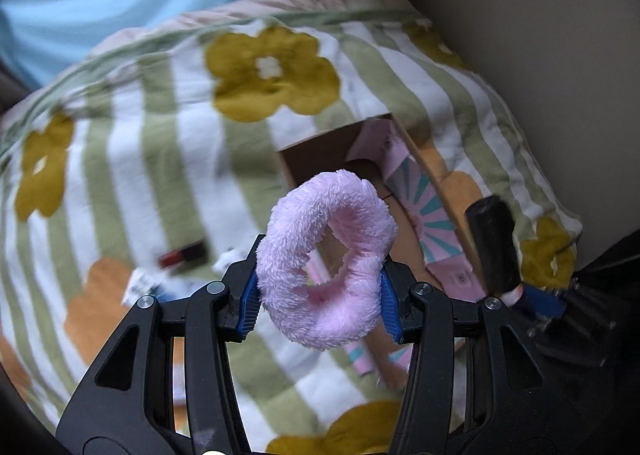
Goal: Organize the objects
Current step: 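Carry scrunchie and bag roll into the cardboard box and open both tools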
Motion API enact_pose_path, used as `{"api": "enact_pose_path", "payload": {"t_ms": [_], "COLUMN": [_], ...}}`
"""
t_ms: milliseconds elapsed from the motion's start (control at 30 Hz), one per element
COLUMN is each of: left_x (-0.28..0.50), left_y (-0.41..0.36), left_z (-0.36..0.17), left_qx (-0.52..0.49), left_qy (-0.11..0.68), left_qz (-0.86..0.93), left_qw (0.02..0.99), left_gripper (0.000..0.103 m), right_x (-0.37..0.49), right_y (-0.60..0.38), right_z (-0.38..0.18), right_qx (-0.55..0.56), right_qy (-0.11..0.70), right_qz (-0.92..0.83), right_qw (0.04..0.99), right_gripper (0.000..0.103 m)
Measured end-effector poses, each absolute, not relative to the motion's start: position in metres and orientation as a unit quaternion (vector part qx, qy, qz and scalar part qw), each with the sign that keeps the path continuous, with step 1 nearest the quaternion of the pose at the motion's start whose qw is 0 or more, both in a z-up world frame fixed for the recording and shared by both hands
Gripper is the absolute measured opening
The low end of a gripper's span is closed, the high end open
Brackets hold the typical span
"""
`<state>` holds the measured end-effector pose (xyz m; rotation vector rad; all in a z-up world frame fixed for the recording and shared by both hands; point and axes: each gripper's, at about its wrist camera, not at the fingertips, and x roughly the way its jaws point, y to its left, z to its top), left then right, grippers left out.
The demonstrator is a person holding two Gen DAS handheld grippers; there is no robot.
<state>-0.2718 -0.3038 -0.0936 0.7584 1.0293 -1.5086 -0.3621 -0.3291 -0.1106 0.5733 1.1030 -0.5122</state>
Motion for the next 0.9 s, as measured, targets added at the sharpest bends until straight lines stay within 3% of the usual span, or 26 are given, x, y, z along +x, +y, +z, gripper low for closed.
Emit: {"api": "enact_pose_path", "payload": {"t_ms": [500, 900], "left_x": [-0.345, -0.357], "left_y": [-0.431, -0.442], "left_z": [-0.227, -0.268], "left_qx": [0.418, 0.459], "left_qy": [0.436, 0.422], "left_qz": [-0.639, -0.635], "left_qw": [0.476, 0.456], "left_gripper": [0.045, 0.045], "right_x": [-0.33, -0.334], "right_y": [-0.353, -0.343], "right_z": [-0.242, -0.268], "right_qx": [0.247, 0.249], "right_qy": [0.587, 0.593], "right_qz": [-0.225, -0.202], "right_qw": [0.737, 0.739], "right_gripper": [0.032, 0.032]}}
